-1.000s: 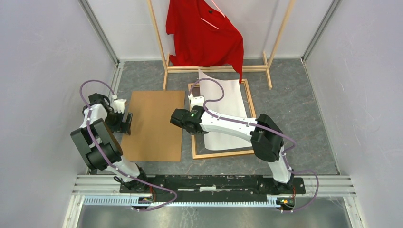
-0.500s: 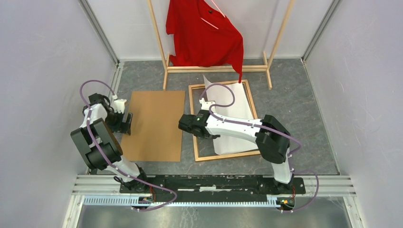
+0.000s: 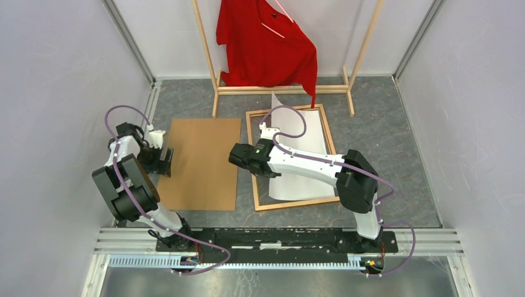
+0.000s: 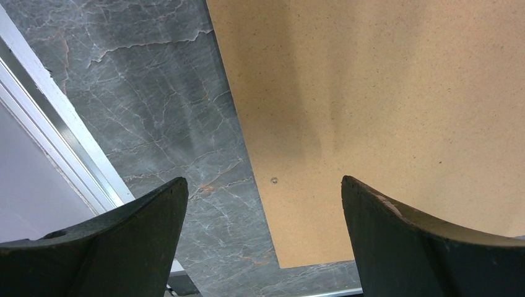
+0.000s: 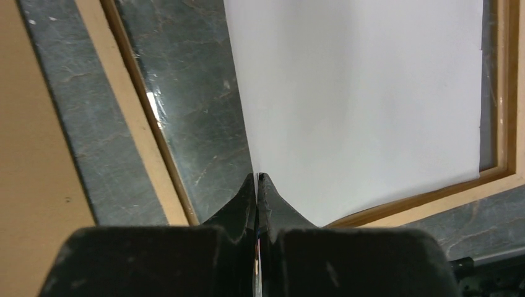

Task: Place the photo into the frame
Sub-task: Turn over the photo from the photo frame.

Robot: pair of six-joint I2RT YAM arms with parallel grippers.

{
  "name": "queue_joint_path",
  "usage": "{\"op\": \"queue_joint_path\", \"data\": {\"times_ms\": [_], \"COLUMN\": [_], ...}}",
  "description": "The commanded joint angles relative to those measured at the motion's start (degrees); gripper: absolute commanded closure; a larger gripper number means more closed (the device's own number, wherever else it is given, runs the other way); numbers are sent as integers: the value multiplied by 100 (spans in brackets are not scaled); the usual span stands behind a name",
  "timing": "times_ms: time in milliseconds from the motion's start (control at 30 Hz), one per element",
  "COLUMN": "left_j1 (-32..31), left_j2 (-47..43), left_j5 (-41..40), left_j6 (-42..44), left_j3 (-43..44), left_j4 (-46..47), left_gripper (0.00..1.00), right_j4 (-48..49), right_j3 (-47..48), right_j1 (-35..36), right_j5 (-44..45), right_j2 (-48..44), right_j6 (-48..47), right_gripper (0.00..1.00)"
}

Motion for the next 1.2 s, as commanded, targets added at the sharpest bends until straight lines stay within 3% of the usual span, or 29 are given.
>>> {"op": "queue_joint_path", "data": {"times_ms": [0, 533, 800, 1167], "left_j1": [14, 8, 10, 9], "left_j2": [-27, 37, 9, 4], "left_j5": [162, 202, 176, 190], "left_j6": [135, 170, 170, 176], "left_j3": [-28, -56, -54, -63], "left_j4": [75, 80, 76, 78], "left_gripper": [0, 0, 0, 0], "right_j4": [40, -447, -14, -530], "right_j3": [409, -51, -64, 172], "right_j1": [2, 0, 30, 44], "right_j5": [42, 553, 544, 763], "right_j2": [76, 121, 177, 473], "right_j6": [265, 37, -924, -1152], "right_gripper": [100, 100, 100, 100]}}
